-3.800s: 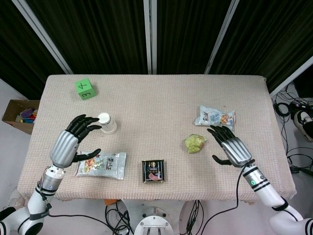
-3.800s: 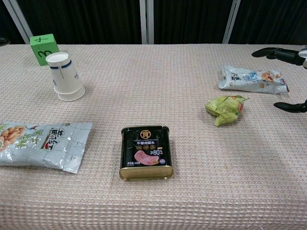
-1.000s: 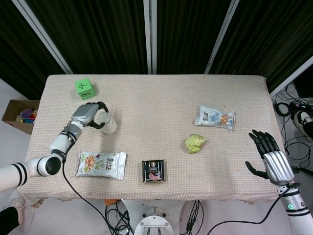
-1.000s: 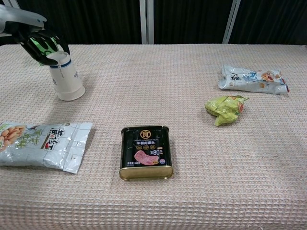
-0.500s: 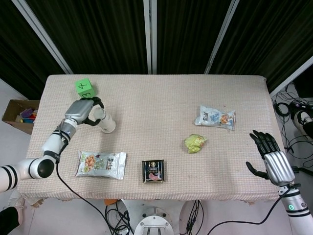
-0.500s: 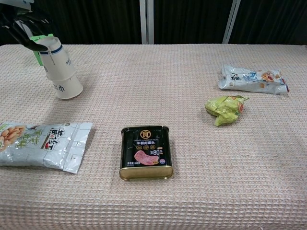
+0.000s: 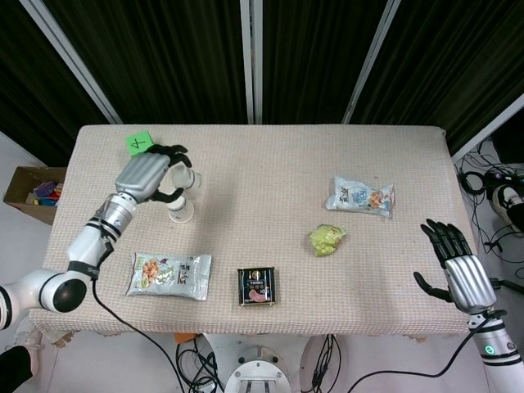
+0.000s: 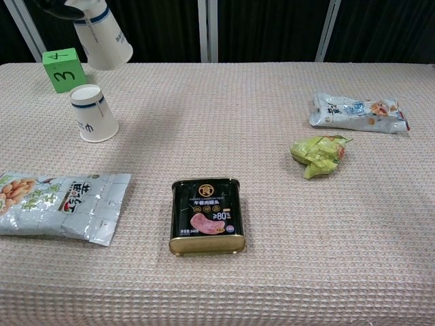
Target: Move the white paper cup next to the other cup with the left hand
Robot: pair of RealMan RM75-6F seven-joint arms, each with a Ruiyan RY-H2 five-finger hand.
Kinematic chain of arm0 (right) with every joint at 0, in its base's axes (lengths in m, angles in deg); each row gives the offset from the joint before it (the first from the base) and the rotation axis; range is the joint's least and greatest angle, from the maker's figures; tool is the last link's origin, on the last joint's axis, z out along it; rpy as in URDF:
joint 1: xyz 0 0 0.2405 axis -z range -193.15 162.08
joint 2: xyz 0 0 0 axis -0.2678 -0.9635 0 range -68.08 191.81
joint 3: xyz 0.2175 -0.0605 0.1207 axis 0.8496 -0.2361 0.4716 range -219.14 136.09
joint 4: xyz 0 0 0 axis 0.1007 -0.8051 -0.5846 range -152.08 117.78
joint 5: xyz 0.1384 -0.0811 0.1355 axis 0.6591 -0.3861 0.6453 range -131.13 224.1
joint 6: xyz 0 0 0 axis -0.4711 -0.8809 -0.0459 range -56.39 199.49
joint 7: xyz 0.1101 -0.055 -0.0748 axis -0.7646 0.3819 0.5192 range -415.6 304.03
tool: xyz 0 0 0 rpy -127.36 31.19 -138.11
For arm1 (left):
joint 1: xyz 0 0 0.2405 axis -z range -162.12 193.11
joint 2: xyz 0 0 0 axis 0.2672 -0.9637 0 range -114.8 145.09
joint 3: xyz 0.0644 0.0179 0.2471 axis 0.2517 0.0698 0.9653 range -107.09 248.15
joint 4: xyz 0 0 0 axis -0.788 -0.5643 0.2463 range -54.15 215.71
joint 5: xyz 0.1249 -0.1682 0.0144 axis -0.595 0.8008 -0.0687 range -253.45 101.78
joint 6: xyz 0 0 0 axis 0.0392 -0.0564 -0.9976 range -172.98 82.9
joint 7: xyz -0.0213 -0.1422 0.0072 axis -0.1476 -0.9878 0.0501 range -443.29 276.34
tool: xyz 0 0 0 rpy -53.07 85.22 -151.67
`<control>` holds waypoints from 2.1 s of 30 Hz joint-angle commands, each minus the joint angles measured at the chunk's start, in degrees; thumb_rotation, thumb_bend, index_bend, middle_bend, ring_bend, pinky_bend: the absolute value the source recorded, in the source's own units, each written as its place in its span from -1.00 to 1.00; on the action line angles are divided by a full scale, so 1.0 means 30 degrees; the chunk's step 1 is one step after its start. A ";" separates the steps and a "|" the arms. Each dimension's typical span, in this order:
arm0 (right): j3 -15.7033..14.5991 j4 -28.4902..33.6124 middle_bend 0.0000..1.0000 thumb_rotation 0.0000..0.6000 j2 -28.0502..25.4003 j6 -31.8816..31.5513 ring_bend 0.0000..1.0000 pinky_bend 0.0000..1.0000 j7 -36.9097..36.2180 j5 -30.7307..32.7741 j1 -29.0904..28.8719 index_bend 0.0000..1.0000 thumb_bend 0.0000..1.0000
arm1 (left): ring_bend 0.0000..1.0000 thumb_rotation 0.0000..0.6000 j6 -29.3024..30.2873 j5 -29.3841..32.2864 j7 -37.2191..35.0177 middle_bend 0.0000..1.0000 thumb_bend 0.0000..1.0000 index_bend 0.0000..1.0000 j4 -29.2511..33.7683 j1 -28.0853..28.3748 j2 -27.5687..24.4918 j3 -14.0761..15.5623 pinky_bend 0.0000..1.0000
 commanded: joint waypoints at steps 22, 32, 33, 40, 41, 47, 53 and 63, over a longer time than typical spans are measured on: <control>0.0054 -0.0520 -0.91 1.00 0.0171 0.0324 -1.00 -1.00 -0.0698 0.0183 -0.0034 -0.98 -0.48 | -0.70 1.00 -0.1535 0.6121 0.4126 -0.69 -0.18 -0.23 -0.4086 0.3634 0.5375 0.2361 -0.73; 0.0047 -0.0670 -0.91 1.00 0.0256 0.0417 -1.00 -1.00 -0.0887 0.0225 -0.0051 -0.98 -0.48 | -0.70 1.00 -0.1376 0.6392 0.4789 -0.69 -0.18 -0.23 -0.4613 0.3796 0.5764 0.3063 -0.73; 0.0047 -0.0673 -0.91 1.00 0.0265 0.0408 -1.00 -1.00 -0.0884 0.0217 -0.0049 -0.98 -0.48 | -0.70 1.00 -0.1378 0.6465 0.4783 -0.69 -0.18 -0.24 -0.4632 0.3804 0.5791 0.3065 -0.73; 0.0043 -0.0660 -0.91 1.00 0.0260 0.0389 -1.00 -1.00 -0.0868 0.0243 -0.0010 -0.98 -0.48 | -0.71 1.00 -0.1300 0.6458 0.4818 -0.69 -0.19 -0.33 -0.4780 0.3798 0.6018 0.3124 -0.73; 0.0042 -0.0664 -0.91 1.00 0.0260 0.0371 -1.00 -1.00 -0.0876 0.0249 0.0006 -0.98 -0.48 | -0.71 1.00 -0.1276 0.6448 0.4844 -0.70 -0.19 -0.37 -0.4789 0.3795 0.6038 0.3146 -0.73; 0.0031 -0.0717 -0.91 1.00 0.0278 0.0307 -1.00 -1.00 -0.0954 0.0269 0.0073 -0.98 -0.48 | -0.72 1.00 -0.1016 0.6378 0.4981 -0.71 -0.22 -0.50 -0.4768 0.3748 0.6104 0.3197 -0.73; 0.0021 -0.0685 -0.91 1.00 0.0253 0.0217 -1.00 -1.00 -0.0958 0.0167 0.0091 -0.98 -0.48 | -0.73 1.00 -0.0825 0.6274 0.4965 -0.73 -0.30 -0.58 -0.4314 0.3642 0.5842 0.3122 -0.73; 0.0025 -0.0305 -0.91 1.00 -0.0425 0.0237 -1.00 -1.00 -0.0701 0.0375 0.0230 -0.98 -0.48 | -0.76 1.00 0.4207 0.1887 0.1316 -0.75 -0.67 -0.63 -0.1301 0.0006 0.3292 0.2009 -0.74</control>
